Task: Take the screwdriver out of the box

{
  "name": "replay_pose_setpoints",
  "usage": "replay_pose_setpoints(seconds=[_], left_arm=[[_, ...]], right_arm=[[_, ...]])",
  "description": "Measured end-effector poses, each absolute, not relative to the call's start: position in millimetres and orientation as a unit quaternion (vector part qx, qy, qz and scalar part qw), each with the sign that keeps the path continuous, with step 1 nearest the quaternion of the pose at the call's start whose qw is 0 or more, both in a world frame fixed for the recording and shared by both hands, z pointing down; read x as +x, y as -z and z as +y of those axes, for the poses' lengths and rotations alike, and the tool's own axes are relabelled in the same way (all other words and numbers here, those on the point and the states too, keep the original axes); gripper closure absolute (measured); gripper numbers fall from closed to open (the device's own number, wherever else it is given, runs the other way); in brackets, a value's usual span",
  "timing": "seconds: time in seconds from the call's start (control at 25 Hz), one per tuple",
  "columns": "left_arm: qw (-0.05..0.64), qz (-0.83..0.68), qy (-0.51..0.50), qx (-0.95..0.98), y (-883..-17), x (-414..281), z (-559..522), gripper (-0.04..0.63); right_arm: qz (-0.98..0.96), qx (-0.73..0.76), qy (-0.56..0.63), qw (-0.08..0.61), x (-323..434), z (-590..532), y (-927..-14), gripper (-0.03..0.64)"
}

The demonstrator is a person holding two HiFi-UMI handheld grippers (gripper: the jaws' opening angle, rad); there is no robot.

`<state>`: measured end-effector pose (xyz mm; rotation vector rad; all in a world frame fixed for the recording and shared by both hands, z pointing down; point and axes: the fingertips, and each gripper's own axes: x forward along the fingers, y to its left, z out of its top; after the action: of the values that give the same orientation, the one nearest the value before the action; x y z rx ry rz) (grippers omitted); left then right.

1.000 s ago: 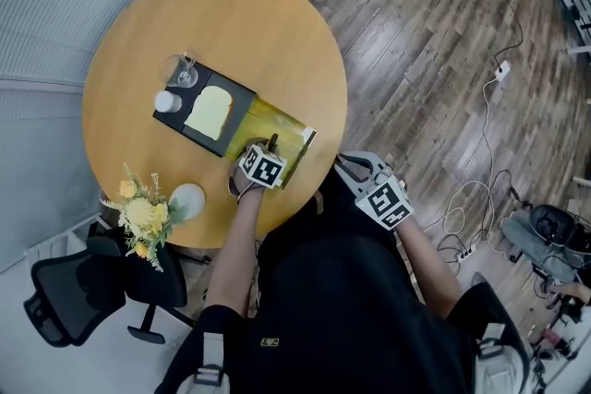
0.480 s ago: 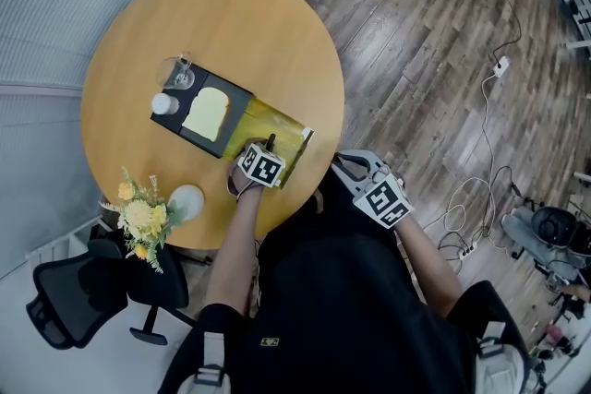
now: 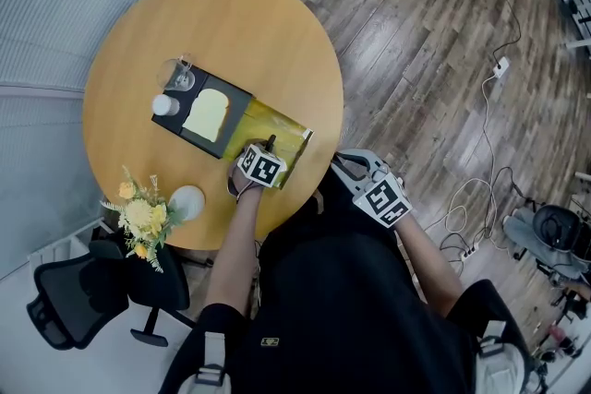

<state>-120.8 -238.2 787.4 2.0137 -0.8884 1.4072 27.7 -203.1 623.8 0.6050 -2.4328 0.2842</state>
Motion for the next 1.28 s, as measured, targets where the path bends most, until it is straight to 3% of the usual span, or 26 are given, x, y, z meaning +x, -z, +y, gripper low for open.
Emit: replay_pose_setpoints(seconds=[1.28], left_arm=[[0.281,-0.375,-0.396,0.79,-706.8,-114.8,-189.6,0.528]], right_arm=[[-0.933,0.242,-0.111,0.243,14.9,-161.0,-602.0,0.561]])
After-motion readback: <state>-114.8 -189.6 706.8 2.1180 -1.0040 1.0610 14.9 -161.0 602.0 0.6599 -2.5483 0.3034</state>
